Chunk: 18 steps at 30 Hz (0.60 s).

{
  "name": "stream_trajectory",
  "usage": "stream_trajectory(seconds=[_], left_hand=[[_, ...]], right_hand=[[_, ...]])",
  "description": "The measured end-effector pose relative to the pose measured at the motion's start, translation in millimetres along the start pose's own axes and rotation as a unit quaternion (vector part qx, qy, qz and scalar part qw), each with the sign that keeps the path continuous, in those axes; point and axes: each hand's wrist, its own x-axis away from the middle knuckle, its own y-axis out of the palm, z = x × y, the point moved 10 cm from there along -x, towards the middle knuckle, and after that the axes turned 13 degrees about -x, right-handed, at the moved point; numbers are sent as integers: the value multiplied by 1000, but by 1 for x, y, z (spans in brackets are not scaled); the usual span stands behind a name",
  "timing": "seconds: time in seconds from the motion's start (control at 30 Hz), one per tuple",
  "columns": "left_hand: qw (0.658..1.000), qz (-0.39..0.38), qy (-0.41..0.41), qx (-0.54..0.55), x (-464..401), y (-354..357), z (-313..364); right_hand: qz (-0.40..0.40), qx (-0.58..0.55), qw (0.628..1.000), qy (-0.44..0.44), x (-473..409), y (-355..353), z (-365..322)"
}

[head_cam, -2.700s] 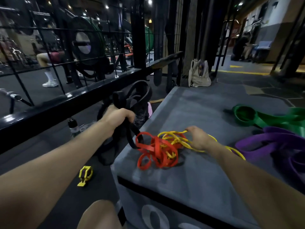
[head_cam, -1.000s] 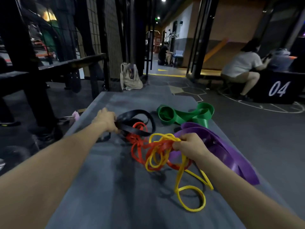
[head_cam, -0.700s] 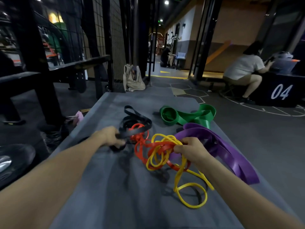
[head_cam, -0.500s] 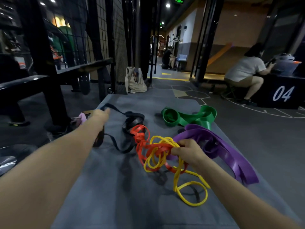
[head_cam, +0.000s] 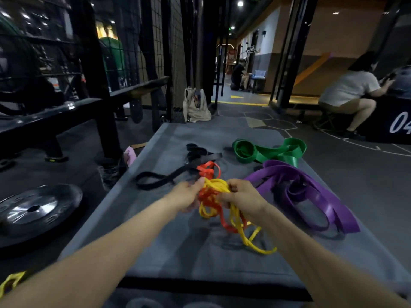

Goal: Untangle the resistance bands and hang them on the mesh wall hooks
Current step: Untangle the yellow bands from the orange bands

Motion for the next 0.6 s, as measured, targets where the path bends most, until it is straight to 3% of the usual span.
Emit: stream_trajectory(seconds=[0.1,0.23,0.3,0.43,0.53,0.6], left_hand=[[953,-124,-116,250,32,28,-35],[908,-138,-87,386,45,25,-55],[914,-124,-59,382,45,22,-58],[938,1,-26,344,35,-14,-62],[935,66,-22,347,31,-37,-67],[929,89,-19,359,31,-44,-68]], right_hand=[[-136,-14,990,22,8,52,9],[-192,24,981,27,14,67,26],[-180,11,983,21,16,59,36],[-96,3,995,3,9,28,42],[6,-15,1000,-26,-1,-3,31],[26,-3,999,-20,-4,-10,31]])
